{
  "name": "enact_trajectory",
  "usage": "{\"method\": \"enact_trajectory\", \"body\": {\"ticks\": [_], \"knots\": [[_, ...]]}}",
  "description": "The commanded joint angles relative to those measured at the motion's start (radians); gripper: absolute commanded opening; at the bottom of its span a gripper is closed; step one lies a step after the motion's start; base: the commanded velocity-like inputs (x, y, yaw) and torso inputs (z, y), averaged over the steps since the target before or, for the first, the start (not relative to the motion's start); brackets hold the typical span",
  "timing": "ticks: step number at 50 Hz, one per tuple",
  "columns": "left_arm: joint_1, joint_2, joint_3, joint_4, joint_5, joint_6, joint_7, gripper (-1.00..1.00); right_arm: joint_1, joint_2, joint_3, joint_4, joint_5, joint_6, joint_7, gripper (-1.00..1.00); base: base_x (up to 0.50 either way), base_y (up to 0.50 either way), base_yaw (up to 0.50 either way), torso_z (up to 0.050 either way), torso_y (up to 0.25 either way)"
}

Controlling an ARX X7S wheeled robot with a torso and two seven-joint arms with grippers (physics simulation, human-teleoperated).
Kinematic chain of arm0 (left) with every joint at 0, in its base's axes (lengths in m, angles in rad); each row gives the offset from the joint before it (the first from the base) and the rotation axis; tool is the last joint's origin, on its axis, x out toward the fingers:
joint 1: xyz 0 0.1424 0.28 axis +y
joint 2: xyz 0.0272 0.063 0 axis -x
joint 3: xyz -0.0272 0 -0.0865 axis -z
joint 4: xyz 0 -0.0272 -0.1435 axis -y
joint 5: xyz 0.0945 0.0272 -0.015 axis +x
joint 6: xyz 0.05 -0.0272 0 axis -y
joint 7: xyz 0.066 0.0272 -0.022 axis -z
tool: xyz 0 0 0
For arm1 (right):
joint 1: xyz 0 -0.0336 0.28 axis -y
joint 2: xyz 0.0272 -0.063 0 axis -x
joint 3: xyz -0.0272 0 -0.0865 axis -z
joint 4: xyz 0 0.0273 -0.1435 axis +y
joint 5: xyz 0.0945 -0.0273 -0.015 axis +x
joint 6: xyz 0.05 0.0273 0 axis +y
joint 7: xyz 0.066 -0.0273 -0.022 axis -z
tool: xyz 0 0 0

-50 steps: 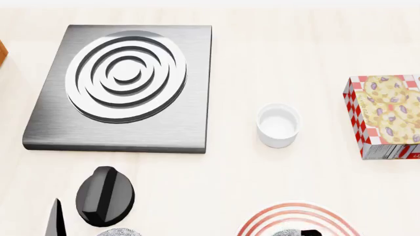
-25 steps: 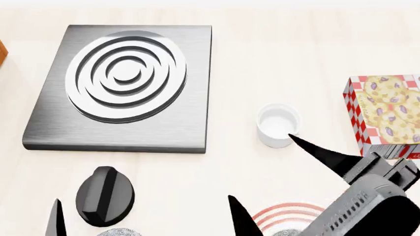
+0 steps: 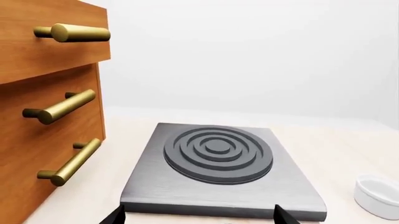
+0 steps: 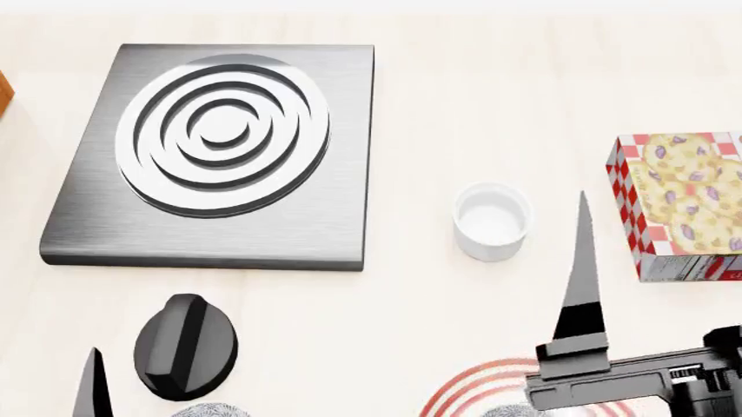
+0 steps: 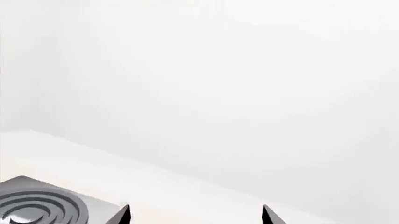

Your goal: Pick the akita bowl on the ramekin and place it on the plate.

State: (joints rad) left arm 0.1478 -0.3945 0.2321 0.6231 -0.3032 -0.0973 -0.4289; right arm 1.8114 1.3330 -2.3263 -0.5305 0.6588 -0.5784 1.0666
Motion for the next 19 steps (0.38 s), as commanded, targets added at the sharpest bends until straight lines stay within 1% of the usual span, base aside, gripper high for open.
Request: {"method": "enact_trajectory", "body": {"ticks": [1,6,12,13,19], "knots": [[-0.001,-0.001,0.002,-0.006,-0.002,0.01,0.001,1.0,-0.126,0.005,0.039,0.119,-0.115,-0.241,0.208,1.0,0.0,0.0,0.0,0.0,0.0],[-0.002,-0.002,0.001,-0.01,-0.01,0.013,0.003,1.0,-0.171,0.006,0.063,0.156,-0.188,-0.326,0.286,1.0,0.0,0.0,0.0,0.0,0.0],[0.0,-0.003,-0.002,-0.01,-0.024,0.018,0.006,1.0,-0.201,0.015,0.09,0.173,-0.257,-0.385,0.349,1.0,0.0,0.0,0.0,0.0,0.0],[0.0,-0.003,-0.001,-0.01,-0.024,0.019,0.007,1.0,-0.212,0.02,0.101,0.176,-0.29,-0.401,0.381,1.0,0.0,0.0,0.0,0.0,0.0],[0.001,-0.007,0.002,-0.007,-0.025,0.021,0.009,1.0,-0.246,0.025,0.135,0.186,-0.368,-0.431,0.448,1.0,0.0,0.0,0.0,0.0,0.232]]}}
